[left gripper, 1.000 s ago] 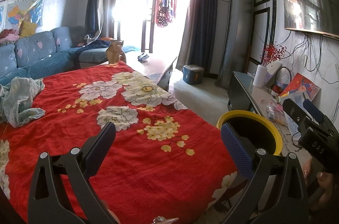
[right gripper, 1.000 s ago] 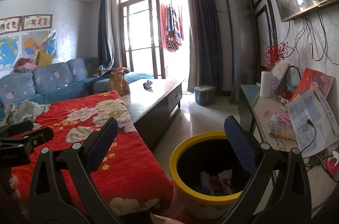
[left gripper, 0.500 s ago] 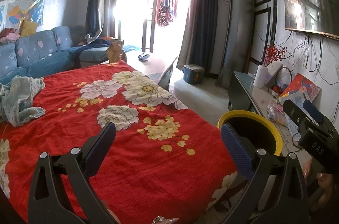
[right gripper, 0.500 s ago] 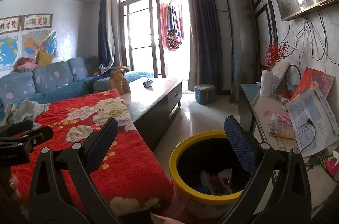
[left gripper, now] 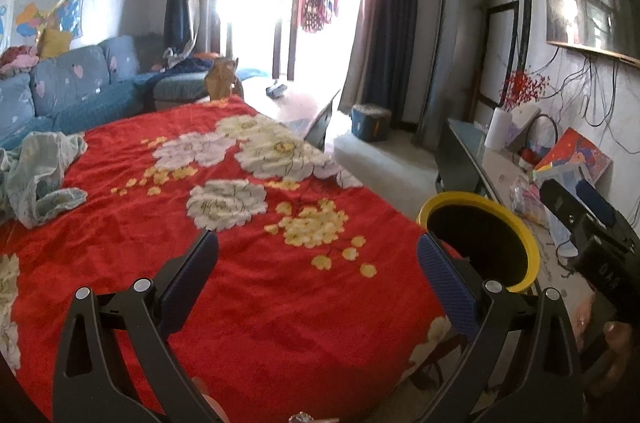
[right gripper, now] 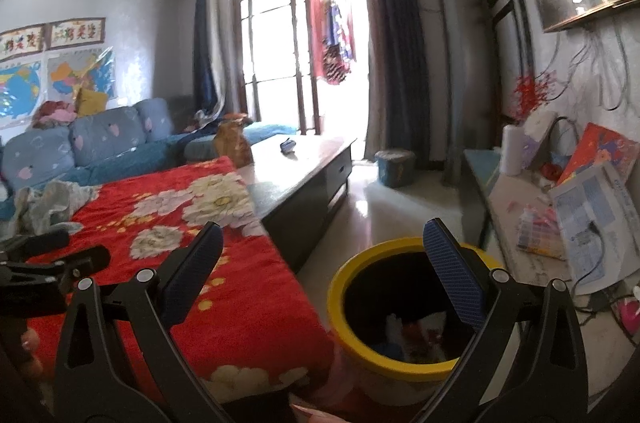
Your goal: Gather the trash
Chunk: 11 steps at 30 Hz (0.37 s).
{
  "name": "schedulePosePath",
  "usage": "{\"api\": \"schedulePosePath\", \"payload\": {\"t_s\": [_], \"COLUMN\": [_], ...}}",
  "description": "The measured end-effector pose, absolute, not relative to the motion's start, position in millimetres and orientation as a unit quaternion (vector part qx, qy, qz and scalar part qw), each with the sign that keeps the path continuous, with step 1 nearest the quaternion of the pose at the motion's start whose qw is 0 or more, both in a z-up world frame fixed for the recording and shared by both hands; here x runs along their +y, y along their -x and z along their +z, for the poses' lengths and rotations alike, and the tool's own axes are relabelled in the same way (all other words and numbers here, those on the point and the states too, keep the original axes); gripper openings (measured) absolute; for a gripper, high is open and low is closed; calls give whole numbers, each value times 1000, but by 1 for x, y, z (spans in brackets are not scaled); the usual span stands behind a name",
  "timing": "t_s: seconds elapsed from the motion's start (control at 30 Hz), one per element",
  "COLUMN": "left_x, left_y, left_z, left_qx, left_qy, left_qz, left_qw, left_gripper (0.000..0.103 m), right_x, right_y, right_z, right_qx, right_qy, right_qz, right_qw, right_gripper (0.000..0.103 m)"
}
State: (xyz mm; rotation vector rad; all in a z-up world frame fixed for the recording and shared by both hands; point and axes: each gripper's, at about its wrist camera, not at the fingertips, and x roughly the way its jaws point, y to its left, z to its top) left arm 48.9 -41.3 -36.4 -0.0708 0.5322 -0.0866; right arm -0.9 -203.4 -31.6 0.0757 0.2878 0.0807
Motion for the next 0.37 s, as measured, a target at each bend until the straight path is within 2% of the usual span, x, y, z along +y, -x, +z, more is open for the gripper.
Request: {"api": "schedulePosePath", "payload": {"t_s": [0.17, 0.37], "left_x": [17, 199], "left_y": [-39, 7], "left_z": [-42, -68], "left_qx": [321, 355], "left_qy": [79, 118], "left_qz": [-12, 224], "left_qw": [944, 900], "left_gripper": [97, 97], "right_x": [-156, 24], "right_y": [-19, -60], "right_z": [-12, -1], "right_qx": [179, 291], "right_qy": [-40, -5], "right_qz": [123, 339], "right_qw": [975, 895], "right_gripper": [92, 92]}}
